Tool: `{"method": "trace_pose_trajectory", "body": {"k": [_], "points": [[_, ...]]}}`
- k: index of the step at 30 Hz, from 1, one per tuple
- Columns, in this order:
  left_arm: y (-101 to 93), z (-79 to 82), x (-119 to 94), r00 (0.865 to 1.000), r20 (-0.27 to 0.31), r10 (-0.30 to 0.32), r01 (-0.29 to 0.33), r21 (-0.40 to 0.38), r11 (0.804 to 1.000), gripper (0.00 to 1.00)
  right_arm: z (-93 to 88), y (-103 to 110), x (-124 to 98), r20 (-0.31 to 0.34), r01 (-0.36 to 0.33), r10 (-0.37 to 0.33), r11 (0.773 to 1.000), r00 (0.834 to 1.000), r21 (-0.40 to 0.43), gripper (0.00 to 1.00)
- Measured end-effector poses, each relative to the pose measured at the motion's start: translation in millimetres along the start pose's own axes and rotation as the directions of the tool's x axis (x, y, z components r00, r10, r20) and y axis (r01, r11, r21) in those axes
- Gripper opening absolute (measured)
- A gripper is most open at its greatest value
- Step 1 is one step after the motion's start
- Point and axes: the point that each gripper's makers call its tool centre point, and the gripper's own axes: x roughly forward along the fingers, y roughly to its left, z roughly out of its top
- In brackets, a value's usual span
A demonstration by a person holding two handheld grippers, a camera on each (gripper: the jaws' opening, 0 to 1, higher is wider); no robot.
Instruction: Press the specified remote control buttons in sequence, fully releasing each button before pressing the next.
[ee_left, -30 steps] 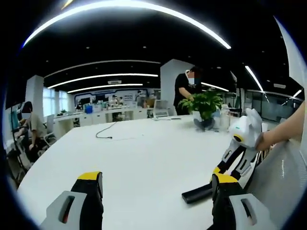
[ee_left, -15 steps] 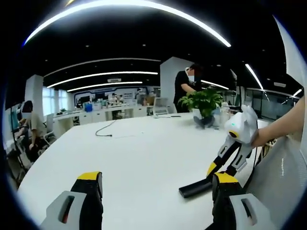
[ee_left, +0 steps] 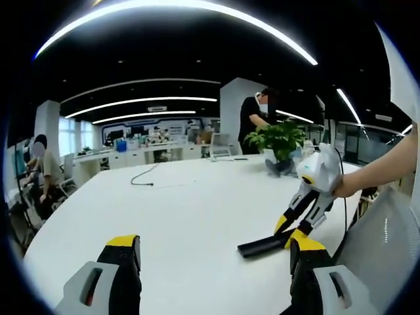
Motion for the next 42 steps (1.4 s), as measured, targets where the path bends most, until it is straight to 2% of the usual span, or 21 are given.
{"method": "trace_pose_trajectory", "body": {"k": [12,42], "points": [[2.0,-0.1,-1.0,1.000,0.003,0.007,-0.007,-0.008,1.000,0.98,-0.9,-29.0,0.3,-0.012,0.017,-0.017,1.000,1.000,0.017,0.21],[-0.2,-1.8,-2.6,1.000,-0.010,-0.004,0.004,-0.011,1.000,0.96,-4.5,-83.9,-2.3,-0.053,0.027,-0.026,0.999,0.998,0.022,0.21]]}}
